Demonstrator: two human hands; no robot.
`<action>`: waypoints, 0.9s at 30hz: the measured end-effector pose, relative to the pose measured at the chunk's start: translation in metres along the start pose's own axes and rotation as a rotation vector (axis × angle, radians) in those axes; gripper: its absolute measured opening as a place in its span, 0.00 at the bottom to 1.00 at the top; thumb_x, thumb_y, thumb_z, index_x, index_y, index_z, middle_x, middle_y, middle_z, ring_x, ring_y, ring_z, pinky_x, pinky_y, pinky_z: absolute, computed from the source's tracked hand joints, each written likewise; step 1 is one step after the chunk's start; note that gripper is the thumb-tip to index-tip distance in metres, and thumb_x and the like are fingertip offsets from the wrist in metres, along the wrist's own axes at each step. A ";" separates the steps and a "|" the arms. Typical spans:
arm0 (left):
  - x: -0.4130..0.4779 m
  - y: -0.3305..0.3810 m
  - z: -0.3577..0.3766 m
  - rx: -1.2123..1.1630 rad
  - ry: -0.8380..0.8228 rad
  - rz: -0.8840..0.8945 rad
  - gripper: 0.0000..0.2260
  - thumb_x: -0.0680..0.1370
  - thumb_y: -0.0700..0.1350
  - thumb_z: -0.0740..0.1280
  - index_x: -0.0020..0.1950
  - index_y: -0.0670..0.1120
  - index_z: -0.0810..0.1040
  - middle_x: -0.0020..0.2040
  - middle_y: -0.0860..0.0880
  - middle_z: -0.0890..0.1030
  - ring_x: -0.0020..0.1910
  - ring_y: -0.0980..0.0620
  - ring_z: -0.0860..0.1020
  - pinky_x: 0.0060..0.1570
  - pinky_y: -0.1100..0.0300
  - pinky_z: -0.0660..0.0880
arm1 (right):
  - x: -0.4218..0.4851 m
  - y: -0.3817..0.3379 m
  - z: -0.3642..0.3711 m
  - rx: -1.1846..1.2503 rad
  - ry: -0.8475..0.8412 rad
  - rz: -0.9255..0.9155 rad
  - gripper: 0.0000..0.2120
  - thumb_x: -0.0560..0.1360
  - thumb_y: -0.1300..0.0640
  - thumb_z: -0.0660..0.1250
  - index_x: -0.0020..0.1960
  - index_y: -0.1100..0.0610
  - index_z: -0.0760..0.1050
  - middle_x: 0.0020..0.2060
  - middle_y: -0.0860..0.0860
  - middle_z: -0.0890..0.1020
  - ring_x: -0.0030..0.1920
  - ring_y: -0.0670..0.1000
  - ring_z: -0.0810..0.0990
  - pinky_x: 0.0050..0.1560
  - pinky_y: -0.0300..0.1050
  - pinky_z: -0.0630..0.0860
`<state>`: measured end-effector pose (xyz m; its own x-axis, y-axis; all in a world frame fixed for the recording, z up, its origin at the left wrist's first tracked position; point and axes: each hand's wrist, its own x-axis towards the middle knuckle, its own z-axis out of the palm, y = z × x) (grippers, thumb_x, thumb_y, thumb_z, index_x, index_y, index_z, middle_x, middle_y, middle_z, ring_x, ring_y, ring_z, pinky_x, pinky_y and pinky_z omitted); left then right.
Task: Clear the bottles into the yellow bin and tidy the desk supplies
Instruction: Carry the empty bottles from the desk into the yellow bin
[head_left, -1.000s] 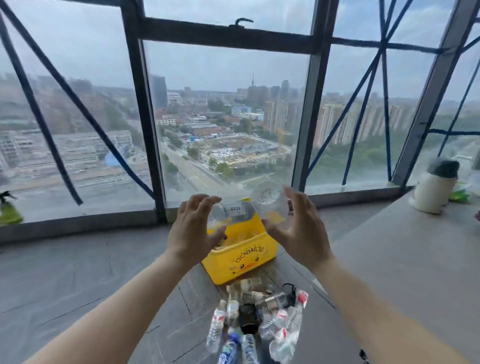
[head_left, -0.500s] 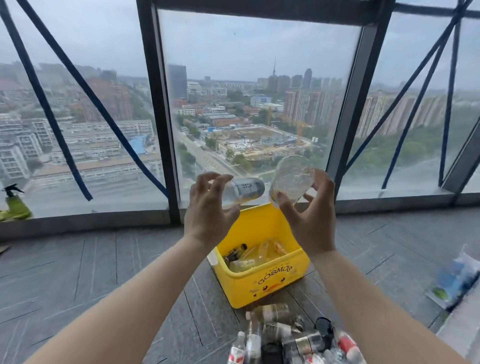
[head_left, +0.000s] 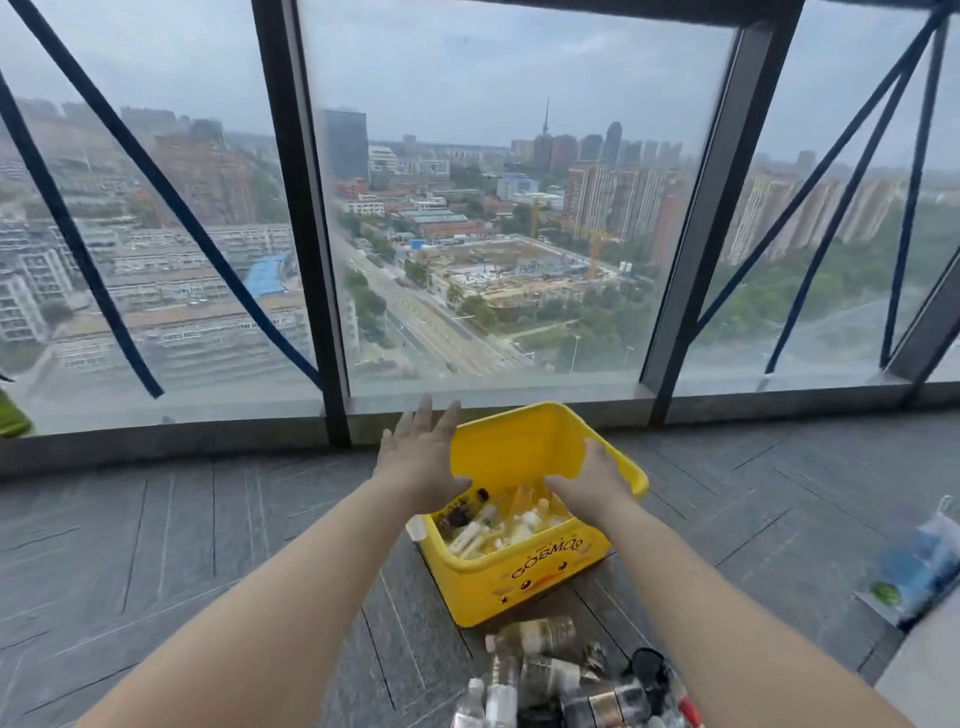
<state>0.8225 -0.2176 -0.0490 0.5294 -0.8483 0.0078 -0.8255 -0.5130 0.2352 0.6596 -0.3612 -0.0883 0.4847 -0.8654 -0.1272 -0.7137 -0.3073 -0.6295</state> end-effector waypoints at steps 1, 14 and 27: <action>-0.006 0.002 -0.001 -0.040 -0.003 0.011 0.42 0.75 0.56 0.67 0.77 0.54 0.41 0.78 0.46 0.43 0.77 0.44 0.48 0.73 0.45 0.51 | -0.007 0.000 -0.003 0.002 -0.004 -0.001 0.39 0.75 0.47 0.66 0.77 0.55 0.49 0.76 0.54 0.56 0.73 0.60 0.61 0.67 0.56 0.66; -0.153 0.098 -0.046 -0.401 0.070 0.227 0.27 0.76 0.51 0.68 0.72 0.52 0.62 0.61 0.52 0.74 0.59 0.53 0.74 0.54 0.55 0.76 | -0.204 0.005 -0.132 0.182 0.101 -0.294 0.18 0.76 0.50 0.66 0.63 0.55 0.70 0.55 0.49 0.76 0.55 0.49 0.75 0.52 0.45 0.74; -0.337 0.316 -0.048 -0.426 0.038 0.593 0.26 0.75 0.52 0.69 0.70 0.50 0.67 0.64 0.48 0.73 0.61 0.50 0.74 0.60 0.54 0.72 | -0.471 0.180 -0.286 -0.076 0.425 -0.028 0.22 0.75 0.48 0.66 0.67 0.52 0.68 0.64 0.49 0.74 0.64 0.50 0.72 0.61 0.45 0.69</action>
<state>0.3930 -0.0871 0.0696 0.0296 -0.9584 0.2837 -0.8319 0.1338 0.5385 0.1581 -0.1221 0.0780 0.2644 -0.9375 0.2262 -0.7464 -0.3474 -0.5676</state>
